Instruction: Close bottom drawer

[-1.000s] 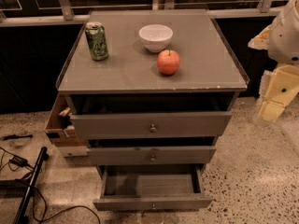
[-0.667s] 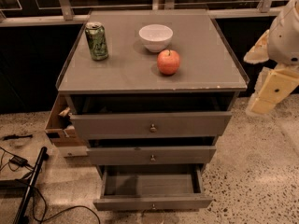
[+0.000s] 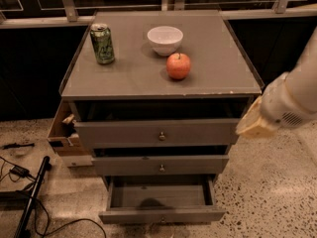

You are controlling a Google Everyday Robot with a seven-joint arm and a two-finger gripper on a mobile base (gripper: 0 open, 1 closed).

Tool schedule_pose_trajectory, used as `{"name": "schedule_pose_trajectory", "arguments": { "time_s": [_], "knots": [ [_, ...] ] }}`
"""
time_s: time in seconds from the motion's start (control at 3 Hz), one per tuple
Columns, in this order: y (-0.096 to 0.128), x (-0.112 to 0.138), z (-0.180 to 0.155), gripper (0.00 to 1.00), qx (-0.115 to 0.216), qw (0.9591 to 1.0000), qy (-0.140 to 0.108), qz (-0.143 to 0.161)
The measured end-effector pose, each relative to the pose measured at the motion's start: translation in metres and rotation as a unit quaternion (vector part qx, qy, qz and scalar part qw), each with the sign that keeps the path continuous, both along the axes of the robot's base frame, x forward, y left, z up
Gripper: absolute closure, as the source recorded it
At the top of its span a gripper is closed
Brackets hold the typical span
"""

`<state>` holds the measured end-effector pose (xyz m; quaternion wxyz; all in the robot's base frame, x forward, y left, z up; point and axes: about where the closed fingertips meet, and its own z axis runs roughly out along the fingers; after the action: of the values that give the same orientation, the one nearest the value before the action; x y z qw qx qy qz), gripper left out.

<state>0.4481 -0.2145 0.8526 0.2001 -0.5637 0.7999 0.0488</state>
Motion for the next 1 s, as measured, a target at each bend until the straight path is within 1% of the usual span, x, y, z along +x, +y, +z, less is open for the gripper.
{"name": "schedule_pose_trajectory", "arguments": {
  "time_s": [0.33,0.67,1.0],
  "knots": [
    [0.004,0.018,-0.14,1.0,0.071,0.9968,0.036,-0.011],
    [0.004,0.031,-0.205,1.0,0.09,0.9947,0.045,-0.02],
    [0.005,0.033,-0.214,1.0,0.094,0.9942,0.047,-0.023]
  ]
}}
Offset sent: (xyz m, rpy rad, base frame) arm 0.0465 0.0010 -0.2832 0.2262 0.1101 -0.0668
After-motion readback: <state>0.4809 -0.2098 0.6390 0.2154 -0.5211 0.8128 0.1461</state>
